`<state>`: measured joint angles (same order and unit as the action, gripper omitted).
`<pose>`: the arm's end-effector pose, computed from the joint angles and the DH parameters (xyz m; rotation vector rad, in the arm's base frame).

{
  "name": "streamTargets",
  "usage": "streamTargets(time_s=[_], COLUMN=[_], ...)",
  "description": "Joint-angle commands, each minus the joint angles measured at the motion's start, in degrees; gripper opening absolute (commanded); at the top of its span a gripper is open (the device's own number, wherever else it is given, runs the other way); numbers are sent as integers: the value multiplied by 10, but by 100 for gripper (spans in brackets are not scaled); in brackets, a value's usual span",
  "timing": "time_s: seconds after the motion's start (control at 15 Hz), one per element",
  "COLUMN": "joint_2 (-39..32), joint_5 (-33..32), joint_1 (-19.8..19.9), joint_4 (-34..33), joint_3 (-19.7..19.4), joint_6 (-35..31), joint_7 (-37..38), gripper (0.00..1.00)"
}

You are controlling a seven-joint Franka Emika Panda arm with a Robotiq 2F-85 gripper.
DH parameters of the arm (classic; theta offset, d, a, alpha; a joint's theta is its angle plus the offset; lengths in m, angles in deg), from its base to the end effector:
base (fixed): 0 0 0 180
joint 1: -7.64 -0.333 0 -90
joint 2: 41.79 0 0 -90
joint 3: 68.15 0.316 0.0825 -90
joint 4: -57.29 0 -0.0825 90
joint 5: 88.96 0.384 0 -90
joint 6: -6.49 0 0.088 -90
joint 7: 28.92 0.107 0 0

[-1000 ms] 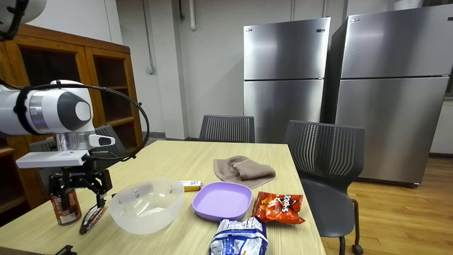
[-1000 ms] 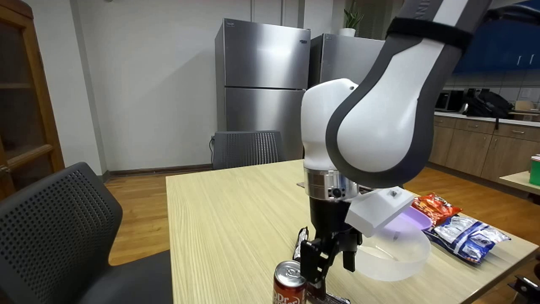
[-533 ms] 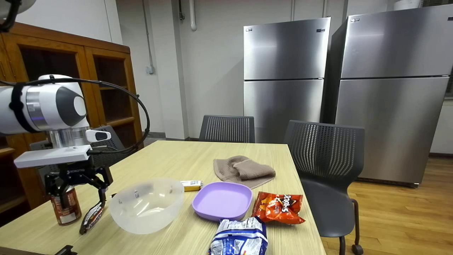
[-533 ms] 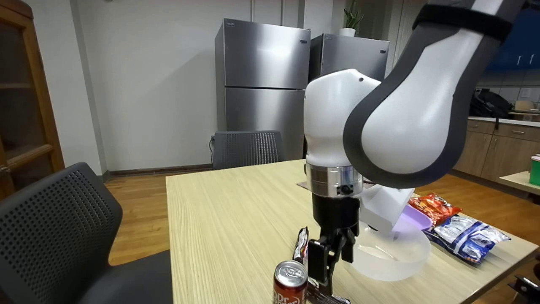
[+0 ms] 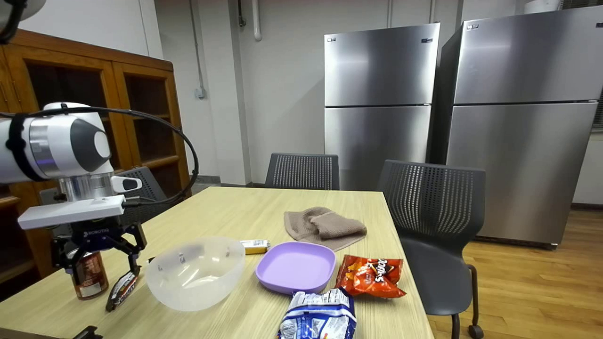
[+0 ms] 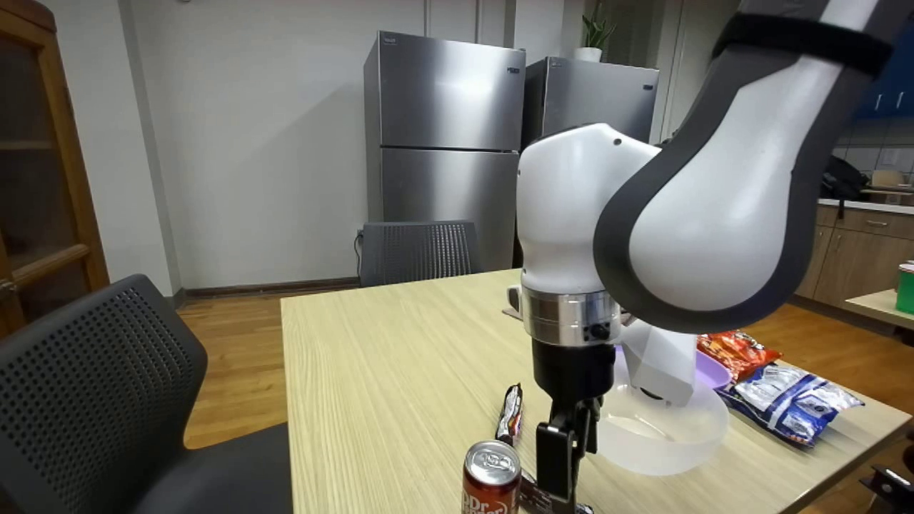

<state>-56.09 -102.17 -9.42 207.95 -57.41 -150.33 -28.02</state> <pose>0.3550 0.2039 0.1531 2.8959 1.0327 -0.1855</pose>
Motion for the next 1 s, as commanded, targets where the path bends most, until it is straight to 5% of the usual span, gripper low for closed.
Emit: streamTargets(time_s=[0.0, 0.93], joint_2=[-13, -26], joint_5=[-20, -13], joint_1=[0, 1], joint_4=[-1, -5], joint_3=[-5, -7], joint_6=[-10, -2], joint_7=[-9, -2], gripper=[100, 100])
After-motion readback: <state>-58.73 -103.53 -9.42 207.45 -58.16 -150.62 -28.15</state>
